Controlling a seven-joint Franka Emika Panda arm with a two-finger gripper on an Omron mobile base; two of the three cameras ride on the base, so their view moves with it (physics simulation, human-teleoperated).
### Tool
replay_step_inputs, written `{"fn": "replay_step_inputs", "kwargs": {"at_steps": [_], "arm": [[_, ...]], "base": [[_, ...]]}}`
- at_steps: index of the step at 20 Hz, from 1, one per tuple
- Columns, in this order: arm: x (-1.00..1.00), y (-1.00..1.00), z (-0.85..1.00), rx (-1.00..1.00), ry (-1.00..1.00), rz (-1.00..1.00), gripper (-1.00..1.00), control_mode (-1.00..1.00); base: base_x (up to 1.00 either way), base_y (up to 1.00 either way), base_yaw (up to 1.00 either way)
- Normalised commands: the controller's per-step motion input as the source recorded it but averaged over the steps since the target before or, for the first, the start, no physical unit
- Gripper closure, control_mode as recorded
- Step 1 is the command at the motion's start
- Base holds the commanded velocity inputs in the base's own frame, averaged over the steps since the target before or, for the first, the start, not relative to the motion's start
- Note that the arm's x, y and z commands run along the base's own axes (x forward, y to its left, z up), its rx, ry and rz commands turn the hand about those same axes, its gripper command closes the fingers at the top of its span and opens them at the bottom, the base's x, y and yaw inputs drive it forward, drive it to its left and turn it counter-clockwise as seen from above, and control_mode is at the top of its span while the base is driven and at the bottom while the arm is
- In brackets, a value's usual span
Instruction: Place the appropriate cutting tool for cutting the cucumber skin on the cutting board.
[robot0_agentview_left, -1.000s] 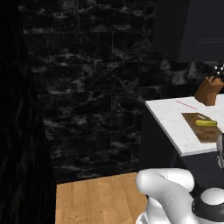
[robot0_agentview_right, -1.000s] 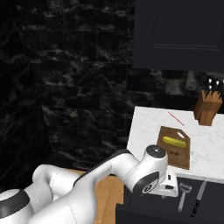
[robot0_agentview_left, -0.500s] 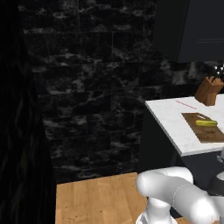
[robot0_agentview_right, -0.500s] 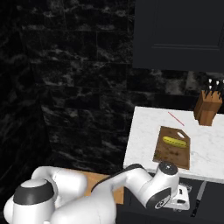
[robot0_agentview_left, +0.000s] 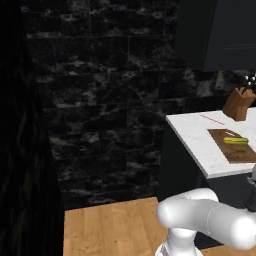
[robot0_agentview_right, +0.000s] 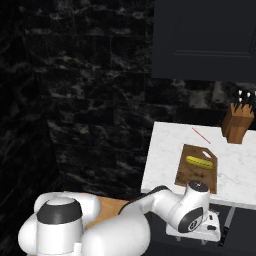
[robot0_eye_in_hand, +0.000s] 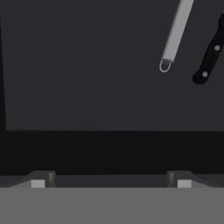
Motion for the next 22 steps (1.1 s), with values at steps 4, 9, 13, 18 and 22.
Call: {"fn": "replay_step_inputs", "kwargs": {"at_steps": [4, 9, 13, 18, 22], "arm": [[-0.42, -0.32, -0.14, 0.07, 0.14, 0.0, -1.0, -1.0], [-0.83, -0.41, -0.42, 0.11, 0.07, 0.0, -1.0, -1.0], [-1.0, -0.46, -0.66, 0.14, 0.05, 0.0, -1.0, -1.0], [-0.81, -0.32, -0.51, 0.13, 0.08, -0.01, -1.0, -1.0], [0.15, 0.0, 0.61, 0.01, 0.02, -0.02, -1.0, -1.0]], "base": [[0.0, 0.0, 0.0], [0.0, 0.0, 0.0], [0.0, 0.0, 0.0], [0.0, 0.0, 0.0], [0.0, 0.0, 0.0]]}}
